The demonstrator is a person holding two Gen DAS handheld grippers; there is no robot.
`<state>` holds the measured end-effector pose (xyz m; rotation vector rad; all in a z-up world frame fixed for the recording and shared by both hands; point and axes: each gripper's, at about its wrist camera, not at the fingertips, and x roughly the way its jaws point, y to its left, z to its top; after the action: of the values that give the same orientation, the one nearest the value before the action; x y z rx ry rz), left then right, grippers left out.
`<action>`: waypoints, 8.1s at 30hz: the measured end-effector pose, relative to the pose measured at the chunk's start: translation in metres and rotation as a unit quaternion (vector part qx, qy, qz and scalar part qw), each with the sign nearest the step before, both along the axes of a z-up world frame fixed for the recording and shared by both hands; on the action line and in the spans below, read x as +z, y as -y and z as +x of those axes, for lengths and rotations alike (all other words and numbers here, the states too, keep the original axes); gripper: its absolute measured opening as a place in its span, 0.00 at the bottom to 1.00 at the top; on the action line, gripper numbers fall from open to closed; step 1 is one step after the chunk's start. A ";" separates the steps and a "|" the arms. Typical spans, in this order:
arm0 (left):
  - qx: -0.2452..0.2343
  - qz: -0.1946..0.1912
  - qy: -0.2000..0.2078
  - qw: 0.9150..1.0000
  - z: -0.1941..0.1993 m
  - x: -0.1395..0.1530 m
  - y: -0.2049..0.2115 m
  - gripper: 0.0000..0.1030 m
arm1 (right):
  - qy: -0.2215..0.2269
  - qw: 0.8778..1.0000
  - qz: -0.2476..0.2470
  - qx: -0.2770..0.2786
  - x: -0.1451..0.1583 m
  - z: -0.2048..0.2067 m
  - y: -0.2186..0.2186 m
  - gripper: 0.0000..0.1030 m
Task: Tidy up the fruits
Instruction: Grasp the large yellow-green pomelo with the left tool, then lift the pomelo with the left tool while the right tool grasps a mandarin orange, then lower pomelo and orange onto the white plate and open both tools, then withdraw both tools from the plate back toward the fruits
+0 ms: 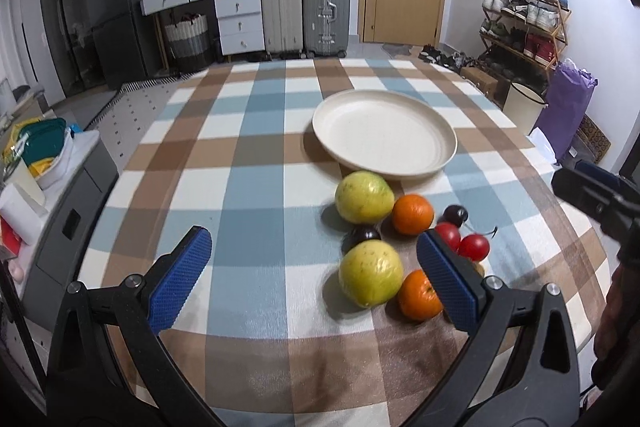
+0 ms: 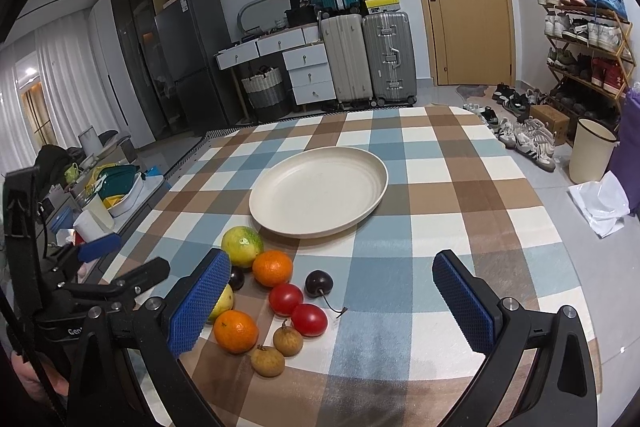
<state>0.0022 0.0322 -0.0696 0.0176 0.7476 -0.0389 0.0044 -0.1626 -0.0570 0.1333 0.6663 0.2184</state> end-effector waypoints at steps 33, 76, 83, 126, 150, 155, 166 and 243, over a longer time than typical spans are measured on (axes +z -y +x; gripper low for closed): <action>-0.095 -0.136 -0.097 0.981 0.042 -0.064 -0.007 0.59 | -0.030 1.000 0.005 -0.002 -0.020 0.014 0.008 1.00; -0.053 -0.177 -0.033 0.982 0.007 -0.020 -0.073 0.43 | -0.041 0.989 0.033 0.137 -0.037 -0.011 -0.047 1.00; -0.037 -0.180 -0.025 0.983 -0.002 -0.015 -0.089 0.43 | -0.042 0.983 0.012 0.181 -0.041 -0.010 -0.073 1.00; -0.021 -0.187 -0.022 0.982 -0.009 -0.014 -0.103 0.43 | -0.098 0.966 -0.080 0.225 -0.083 0.013 -0.109 0.40; -0.110 -0.167 -0.050 0.979 0.092 0.020 -0.028 0.43 | -0.019 0.982 -0.013 0.185 0.005 0.073 -0.062 0.40; -0.127 -0.161 -0.051 0.977 0.122 0.030 -0.009 0.43 | -0.010 0.983 0.009 0.184 0.022 0.098 -0.050 0.40; -0.129 -0.162 -0.073 0.976 0.201 0.023 0.008 0.43 | -0.022 0.986 0.033 0.159 0.019 0.159 -0.030 0.40; -0.042 -0.103 -0.066 0.992 0.097 -0.005 -0.016 0.99 | 0.051 0.994 0.024 0.092 0.016 0.045 -0.010 0.99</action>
<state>0.0993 0.0486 -0.0751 -0.1529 0.8726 -0.1989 0.0496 -0.1529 -0.0408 0.1067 0.5717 0.4161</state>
